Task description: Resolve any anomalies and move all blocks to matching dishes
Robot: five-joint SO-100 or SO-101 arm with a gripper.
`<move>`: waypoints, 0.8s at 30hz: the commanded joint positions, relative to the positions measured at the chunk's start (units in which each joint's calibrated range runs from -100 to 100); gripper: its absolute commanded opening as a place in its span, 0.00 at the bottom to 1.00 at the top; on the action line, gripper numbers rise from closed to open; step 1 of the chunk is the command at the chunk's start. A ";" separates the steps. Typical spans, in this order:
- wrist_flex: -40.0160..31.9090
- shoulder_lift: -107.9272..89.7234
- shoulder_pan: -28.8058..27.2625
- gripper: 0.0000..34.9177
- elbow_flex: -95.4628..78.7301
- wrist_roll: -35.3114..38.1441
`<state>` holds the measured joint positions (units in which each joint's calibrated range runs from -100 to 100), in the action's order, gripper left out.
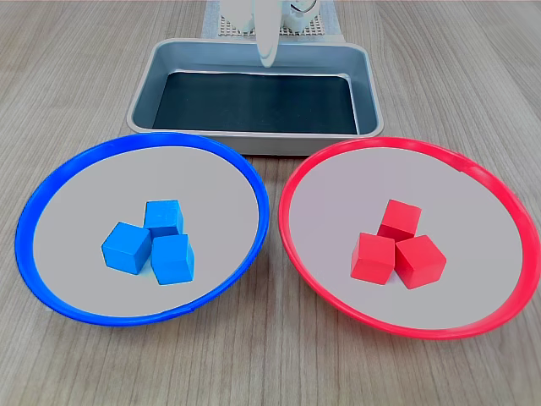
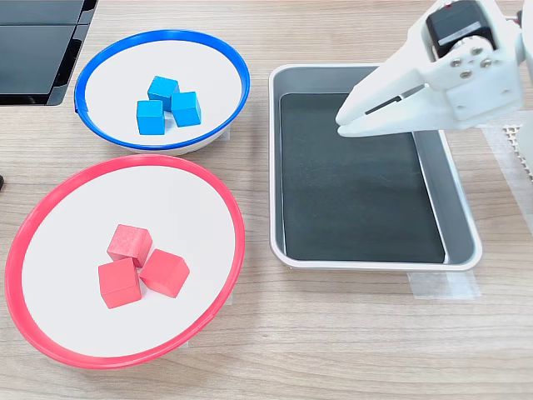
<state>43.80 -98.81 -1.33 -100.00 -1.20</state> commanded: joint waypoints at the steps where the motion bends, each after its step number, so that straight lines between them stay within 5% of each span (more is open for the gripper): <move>1: 3.12 -0.26 1.09 0.00 0.00 -2.05; 24: 3.70 -0.26 1.94 0.01 0.00 -3.22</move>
<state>47.31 -98.72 0.53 -100.00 -4.27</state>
